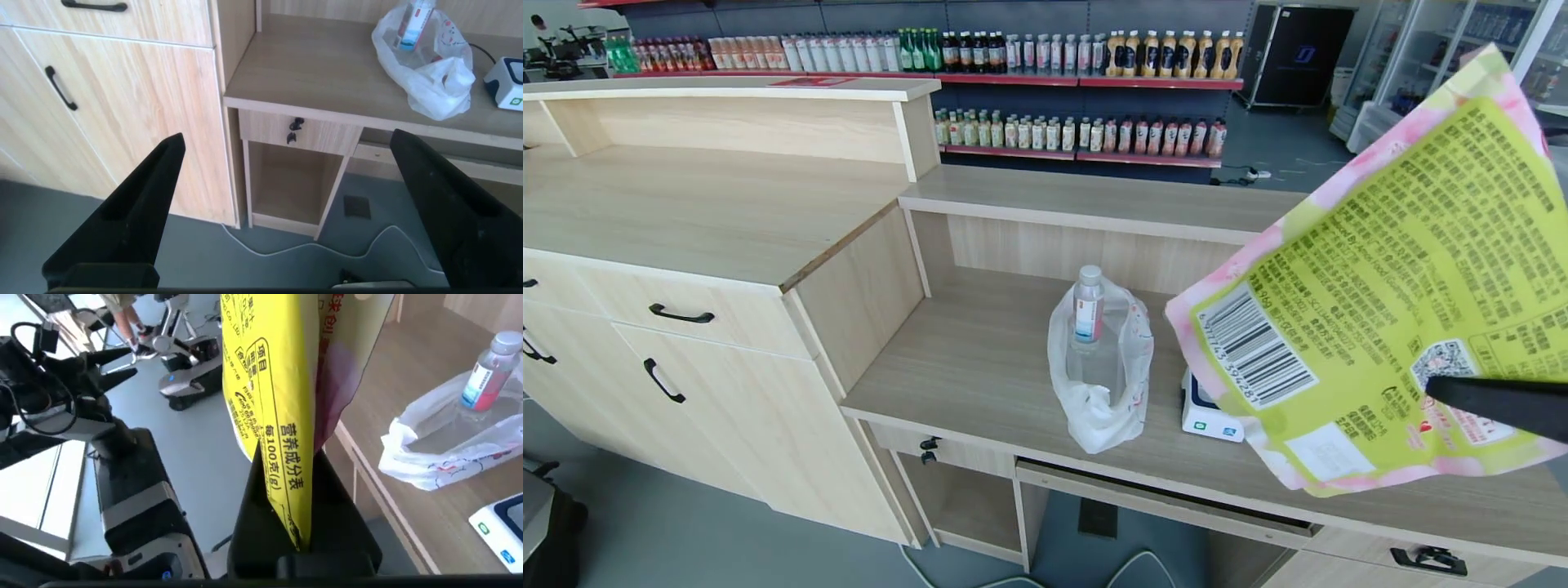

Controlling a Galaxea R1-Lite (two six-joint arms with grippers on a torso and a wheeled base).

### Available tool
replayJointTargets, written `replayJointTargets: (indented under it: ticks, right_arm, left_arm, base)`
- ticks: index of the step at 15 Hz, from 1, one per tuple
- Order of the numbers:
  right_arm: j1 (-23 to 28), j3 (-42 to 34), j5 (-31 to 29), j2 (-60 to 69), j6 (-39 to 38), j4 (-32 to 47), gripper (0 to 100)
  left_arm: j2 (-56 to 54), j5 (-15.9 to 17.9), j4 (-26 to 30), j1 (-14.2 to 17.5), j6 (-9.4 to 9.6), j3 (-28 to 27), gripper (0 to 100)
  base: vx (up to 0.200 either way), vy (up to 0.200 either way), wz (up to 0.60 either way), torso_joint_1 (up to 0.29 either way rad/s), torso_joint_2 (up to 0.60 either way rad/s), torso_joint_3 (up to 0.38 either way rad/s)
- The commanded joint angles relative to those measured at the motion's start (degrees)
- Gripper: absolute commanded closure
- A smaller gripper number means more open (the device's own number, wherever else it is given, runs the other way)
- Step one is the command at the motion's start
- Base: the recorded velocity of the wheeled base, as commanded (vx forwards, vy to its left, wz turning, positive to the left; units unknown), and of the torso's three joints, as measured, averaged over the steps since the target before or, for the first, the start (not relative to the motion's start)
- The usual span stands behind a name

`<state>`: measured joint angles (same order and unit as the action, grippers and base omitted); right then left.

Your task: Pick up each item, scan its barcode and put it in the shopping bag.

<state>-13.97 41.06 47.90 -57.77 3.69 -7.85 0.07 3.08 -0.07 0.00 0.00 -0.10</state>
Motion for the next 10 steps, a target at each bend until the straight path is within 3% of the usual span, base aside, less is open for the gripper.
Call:
replayJointTargets:
  ticks: [1,10]
  right_arm:
    - [-1.15,1.31,0.0,-0.32,0.35,-0.76,100]
    - [-3.96,2.1,2.2,3.28,0.44,-2.87,100]
  left_arm:
    - [0.01,-0.01,-0.01,0.0,0.0,0.01,0]
    - [0.01,-0.01,-0.01,0.0,0.0,0.01,0]
  base:
    - [0.0,0.0,0.0,0.0,0.0,0.0]
    - [0.0,0.0,0.0,0.0,0.0,0.0]
